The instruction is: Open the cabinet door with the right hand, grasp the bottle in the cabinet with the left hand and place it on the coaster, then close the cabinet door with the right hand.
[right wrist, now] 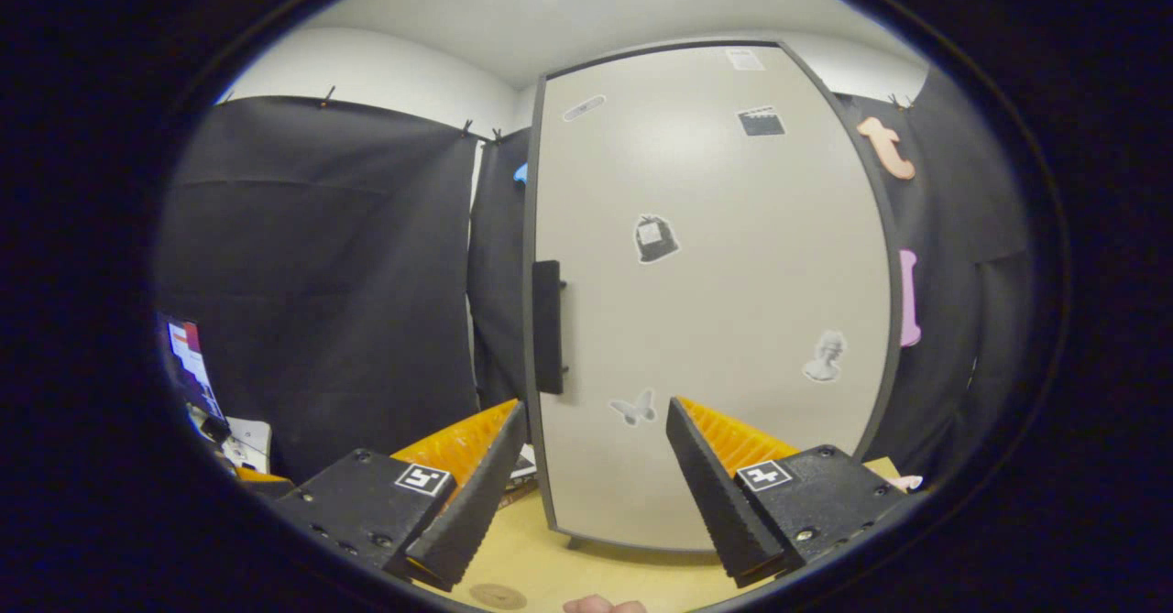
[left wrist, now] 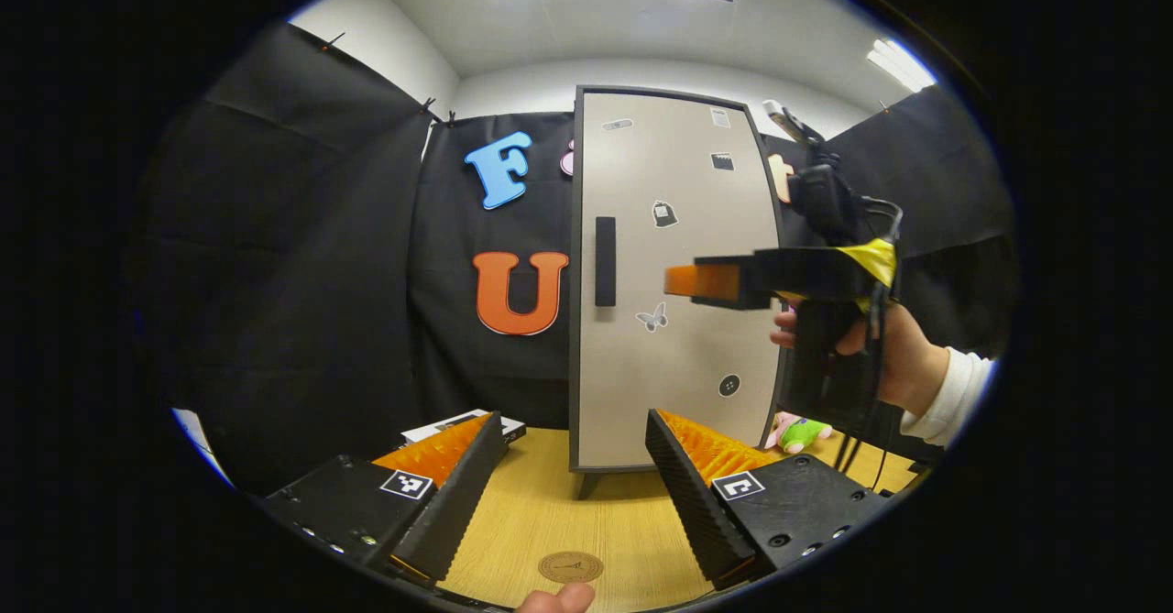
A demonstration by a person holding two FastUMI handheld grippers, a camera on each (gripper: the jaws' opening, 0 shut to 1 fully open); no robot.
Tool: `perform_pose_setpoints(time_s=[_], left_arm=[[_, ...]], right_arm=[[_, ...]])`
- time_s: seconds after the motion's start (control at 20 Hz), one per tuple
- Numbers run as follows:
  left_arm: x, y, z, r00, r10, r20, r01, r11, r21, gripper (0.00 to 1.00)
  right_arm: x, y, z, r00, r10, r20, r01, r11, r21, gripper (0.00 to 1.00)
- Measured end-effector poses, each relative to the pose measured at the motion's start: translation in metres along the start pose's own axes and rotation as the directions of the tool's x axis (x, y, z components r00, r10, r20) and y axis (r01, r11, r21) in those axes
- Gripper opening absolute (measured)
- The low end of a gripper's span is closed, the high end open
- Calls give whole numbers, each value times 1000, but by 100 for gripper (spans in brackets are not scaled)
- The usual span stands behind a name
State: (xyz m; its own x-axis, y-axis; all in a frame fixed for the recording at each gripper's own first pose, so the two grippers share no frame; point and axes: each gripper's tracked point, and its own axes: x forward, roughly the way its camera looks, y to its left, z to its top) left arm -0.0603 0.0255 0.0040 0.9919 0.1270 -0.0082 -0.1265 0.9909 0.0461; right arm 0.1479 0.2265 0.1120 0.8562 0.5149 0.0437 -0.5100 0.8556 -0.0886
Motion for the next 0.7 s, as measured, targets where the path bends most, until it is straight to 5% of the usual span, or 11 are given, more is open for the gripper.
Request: perform_pose_setpoints(time_s=[0.55,0.7], left_arm=[[0,31,0,998,58,1,-58,998,0,95],[2,41,-3,997,74,3,-74,997,-7,95]], right_arm=[[116,27,12,996,-59,-63,56,998,-39,98],[128,28,5,993,-80,-82,80,997,-2,90]])
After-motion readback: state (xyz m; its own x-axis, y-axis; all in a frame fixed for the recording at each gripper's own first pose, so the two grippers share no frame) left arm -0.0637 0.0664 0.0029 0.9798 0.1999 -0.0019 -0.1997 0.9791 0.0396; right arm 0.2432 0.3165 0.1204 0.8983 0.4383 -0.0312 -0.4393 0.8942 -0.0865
